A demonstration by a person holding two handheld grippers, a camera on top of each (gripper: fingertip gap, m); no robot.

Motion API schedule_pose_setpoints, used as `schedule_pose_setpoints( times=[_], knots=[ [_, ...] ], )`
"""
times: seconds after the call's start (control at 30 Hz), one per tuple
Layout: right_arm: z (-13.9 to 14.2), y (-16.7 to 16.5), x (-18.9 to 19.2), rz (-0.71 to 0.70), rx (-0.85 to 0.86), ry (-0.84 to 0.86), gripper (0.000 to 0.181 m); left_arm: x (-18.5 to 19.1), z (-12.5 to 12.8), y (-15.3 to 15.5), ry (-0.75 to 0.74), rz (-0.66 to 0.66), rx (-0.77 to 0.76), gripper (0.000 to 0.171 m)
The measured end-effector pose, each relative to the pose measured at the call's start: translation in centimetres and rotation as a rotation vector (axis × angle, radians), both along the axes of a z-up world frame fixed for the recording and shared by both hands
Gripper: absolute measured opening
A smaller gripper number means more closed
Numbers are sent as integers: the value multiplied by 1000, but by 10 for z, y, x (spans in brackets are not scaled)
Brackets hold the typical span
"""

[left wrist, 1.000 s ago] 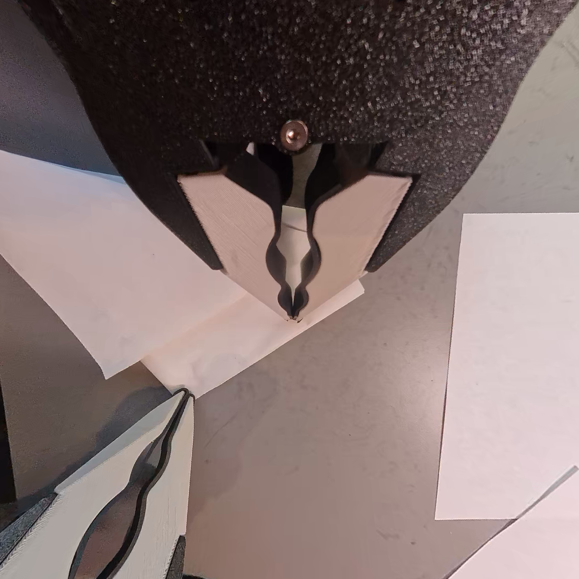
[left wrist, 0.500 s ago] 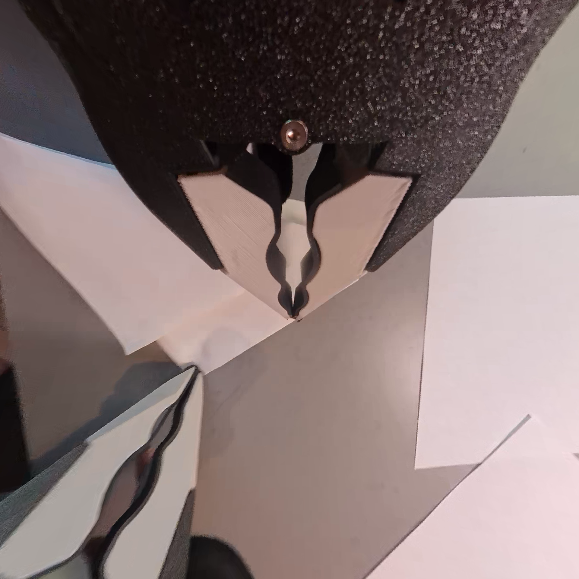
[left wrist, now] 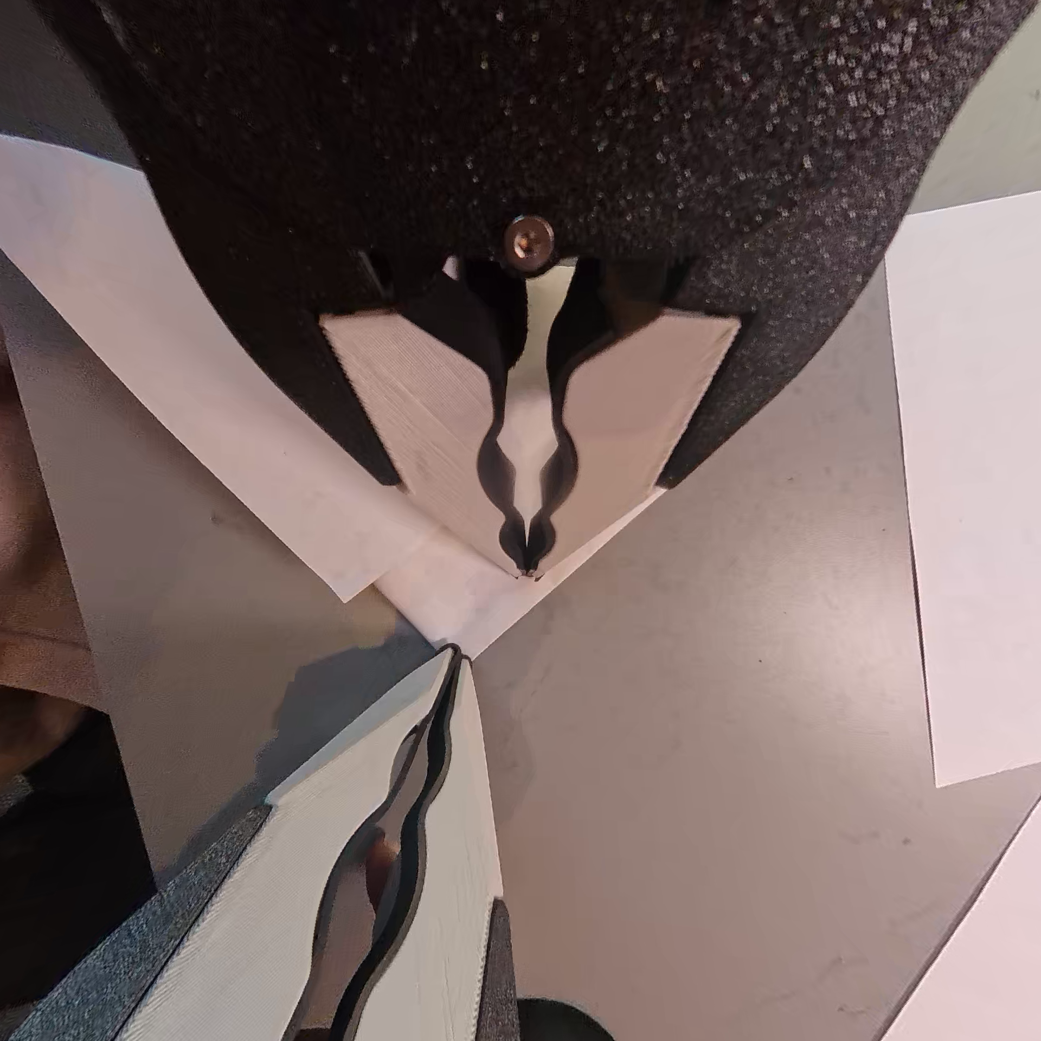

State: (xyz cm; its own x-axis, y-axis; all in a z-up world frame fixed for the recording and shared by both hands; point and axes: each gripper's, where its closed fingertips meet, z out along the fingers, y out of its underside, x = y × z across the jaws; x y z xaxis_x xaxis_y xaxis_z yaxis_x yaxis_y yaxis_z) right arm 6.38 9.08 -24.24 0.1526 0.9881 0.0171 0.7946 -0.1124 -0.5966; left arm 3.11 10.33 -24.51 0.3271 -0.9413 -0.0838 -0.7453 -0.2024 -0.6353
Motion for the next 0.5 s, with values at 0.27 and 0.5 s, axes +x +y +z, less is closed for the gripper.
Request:
schedule_pose_setpoints(
  times=[0.27, 0.5],
  knots=[
    [0, 0, 0, -6, -29, -9, 0, 0, 0, 0, -19, 21, 26, 0],
    [37, -18, -15, 45, -69, 102, 3, 0, 0, 1, 19, 55, 67, 0]
  ],
)
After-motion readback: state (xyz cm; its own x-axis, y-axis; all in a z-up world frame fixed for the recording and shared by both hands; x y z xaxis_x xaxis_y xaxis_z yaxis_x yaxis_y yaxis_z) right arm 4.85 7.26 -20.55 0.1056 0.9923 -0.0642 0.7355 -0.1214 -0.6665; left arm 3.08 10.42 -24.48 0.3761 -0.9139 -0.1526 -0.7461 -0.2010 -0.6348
